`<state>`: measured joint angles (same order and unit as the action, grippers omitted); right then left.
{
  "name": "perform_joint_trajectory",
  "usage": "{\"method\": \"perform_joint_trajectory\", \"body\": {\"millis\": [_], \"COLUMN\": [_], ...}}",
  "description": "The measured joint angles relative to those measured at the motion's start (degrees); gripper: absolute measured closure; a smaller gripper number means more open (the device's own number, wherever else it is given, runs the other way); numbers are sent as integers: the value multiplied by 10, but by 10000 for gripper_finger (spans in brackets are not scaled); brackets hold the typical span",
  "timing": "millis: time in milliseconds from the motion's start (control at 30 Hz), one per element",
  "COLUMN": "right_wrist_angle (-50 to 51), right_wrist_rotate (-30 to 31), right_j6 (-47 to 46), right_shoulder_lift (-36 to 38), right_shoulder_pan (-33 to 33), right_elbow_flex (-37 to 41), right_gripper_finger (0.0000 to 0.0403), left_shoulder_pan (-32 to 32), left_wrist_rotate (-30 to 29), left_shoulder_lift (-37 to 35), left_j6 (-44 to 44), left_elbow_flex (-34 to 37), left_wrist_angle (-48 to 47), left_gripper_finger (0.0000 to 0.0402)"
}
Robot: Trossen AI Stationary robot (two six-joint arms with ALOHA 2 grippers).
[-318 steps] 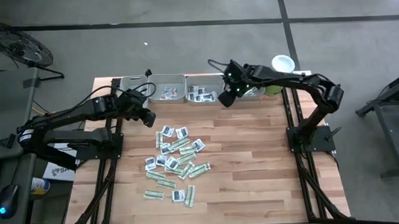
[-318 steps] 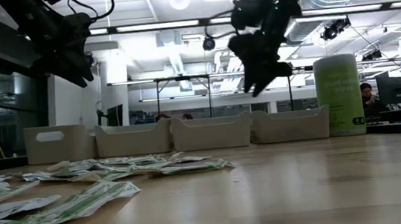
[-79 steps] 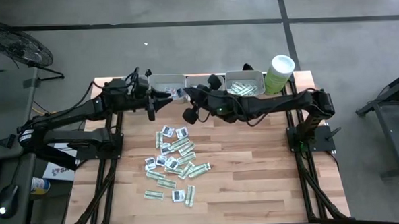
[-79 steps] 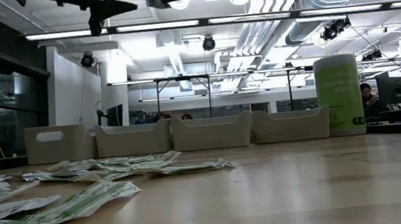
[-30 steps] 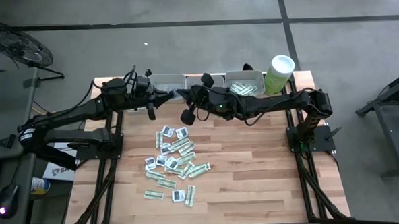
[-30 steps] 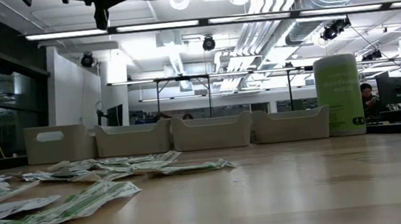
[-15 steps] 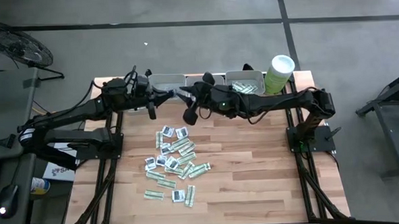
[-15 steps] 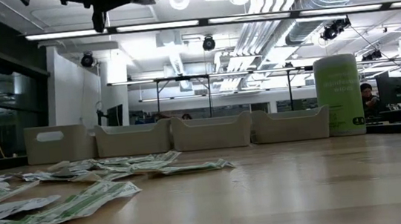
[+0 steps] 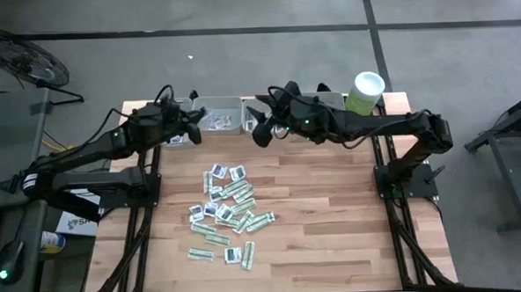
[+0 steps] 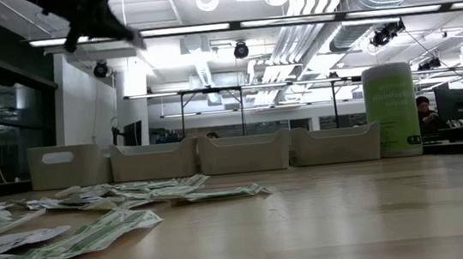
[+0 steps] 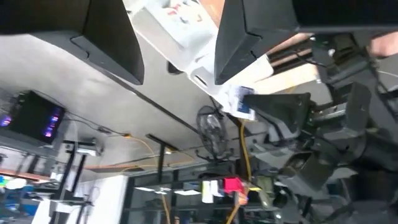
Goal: Pick & Place First Aid Supplies
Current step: Put the blue alcohol pad into the left gray bin
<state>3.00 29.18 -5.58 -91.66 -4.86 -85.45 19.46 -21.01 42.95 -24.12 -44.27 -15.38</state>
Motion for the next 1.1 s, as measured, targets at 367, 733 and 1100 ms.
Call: {"method": "perform_joint_trajectory", "body": {"millis": [367, 733, 1100], "right_wrist_angle": [50, 79, 87], "right_wrist_rotate": [26, 25, 22], "right_j6": [-19, -35, -35], "right_shoulder_lift": [10, 10, 10], "right_shoulder_pan": [0, 0, 0], "right_elbow_flex": [0, 0, 0], "right_gripper_finger": [212, 212, 212], "left_shoulder_pan": [0, 1, 55], "left_wrist_rotate": [-158, -224, -229], "left_shoulder_lift": [0, 58, 178], "left_j6": [-209, -347, -379], "left_elbow_flex": [0, 0, 0], "left_wrist_angle": [-257, -397, -406], "left_gripper_finger": [402, 401, 401]}}
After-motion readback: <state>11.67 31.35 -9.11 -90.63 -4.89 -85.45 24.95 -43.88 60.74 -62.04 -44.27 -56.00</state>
